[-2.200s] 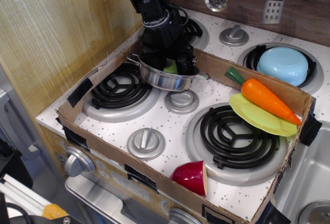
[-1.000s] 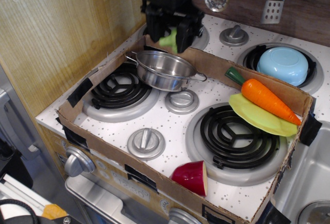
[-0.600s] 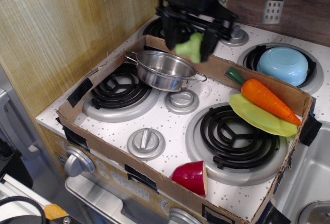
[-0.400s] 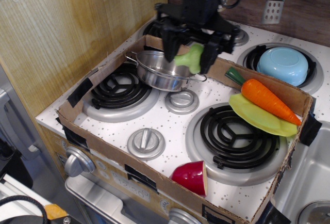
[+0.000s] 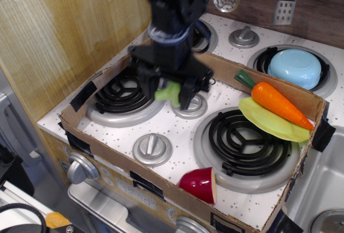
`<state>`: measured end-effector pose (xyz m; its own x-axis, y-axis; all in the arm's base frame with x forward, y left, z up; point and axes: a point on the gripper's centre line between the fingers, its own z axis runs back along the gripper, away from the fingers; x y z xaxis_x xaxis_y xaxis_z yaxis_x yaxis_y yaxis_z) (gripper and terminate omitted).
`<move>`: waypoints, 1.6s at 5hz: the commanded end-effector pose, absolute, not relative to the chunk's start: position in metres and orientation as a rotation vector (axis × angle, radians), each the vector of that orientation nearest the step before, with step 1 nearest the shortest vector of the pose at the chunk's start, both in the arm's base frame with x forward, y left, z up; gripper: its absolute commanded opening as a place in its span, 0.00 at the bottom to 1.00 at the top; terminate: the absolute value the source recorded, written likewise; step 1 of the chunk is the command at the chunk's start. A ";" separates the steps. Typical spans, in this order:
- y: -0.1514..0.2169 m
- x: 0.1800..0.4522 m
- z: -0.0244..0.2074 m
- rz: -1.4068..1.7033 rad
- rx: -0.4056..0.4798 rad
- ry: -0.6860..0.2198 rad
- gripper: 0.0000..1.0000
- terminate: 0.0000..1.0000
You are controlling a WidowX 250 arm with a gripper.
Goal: Take broccoli out of pan
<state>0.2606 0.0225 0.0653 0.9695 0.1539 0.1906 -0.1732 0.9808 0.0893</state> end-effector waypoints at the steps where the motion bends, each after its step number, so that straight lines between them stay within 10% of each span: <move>1: 0.020 0.256 0.051 0.200 0.040 -0.247 0.00 0.00; 3: -0.006 0.254 0.026 0.226 -0.054 -0.247 0.00 0.00; 4: -0.009 0.256 0.023 0.221 -0.049 -0.260 1.00 0.00; 8: -0.009 0.262 0.107 0.256 0.115 -0.158 1.00 0.00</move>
<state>0.2514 -0.0034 0.0949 0.9614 0.2453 0.1247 -0.2587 0.9601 0.1063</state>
